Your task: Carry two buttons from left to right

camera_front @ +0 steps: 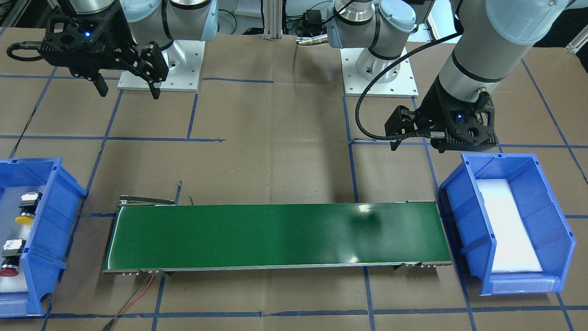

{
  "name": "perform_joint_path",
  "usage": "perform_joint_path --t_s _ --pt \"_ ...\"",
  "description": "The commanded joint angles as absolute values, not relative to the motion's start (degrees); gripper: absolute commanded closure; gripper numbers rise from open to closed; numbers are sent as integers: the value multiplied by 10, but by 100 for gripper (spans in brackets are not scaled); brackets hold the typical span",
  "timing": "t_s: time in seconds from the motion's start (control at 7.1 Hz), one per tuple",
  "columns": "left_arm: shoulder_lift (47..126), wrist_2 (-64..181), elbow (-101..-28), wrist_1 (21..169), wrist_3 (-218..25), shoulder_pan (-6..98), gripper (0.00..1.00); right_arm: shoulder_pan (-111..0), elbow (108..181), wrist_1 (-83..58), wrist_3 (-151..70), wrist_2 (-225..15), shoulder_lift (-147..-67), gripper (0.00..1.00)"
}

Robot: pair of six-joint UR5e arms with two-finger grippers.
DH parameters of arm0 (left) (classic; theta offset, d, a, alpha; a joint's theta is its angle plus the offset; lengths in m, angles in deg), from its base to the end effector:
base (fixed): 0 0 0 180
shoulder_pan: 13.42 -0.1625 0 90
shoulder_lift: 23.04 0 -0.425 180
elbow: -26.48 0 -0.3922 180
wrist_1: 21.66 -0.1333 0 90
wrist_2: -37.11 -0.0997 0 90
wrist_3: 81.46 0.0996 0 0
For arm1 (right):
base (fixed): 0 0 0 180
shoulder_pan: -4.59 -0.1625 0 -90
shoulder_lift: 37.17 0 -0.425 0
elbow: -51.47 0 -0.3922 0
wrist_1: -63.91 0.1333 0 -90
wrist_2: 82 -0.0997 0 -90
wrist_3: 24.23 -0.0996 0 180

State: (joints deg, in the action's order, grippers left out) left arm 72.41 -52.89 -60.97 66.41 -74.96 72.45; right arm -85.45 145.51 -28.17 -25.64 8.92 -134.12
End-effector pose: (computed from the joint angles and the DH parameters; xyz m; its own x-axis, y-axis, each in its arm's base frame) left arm -0.0948 -0.5383 0.4645 -0.9991 0.0413 0.0019 0.0414 0.9990 0.0168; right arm 0.1320 -0.4482 0.5138 -0.9996 0.0252 0.0139 0.0239 0.9959 -0.0873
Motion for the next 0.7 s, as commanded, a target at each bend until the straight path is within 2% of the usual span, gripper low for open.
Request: perform_joint_path --t_s 0.0,0.56 --pt "724 -529 -610 664 -750 725 0 -855 1449 -284 -251 87 -1333 0" --pt "724 -529 -611 664 -750 725 0 -855 1450 -283 -250 87 -1331 0"
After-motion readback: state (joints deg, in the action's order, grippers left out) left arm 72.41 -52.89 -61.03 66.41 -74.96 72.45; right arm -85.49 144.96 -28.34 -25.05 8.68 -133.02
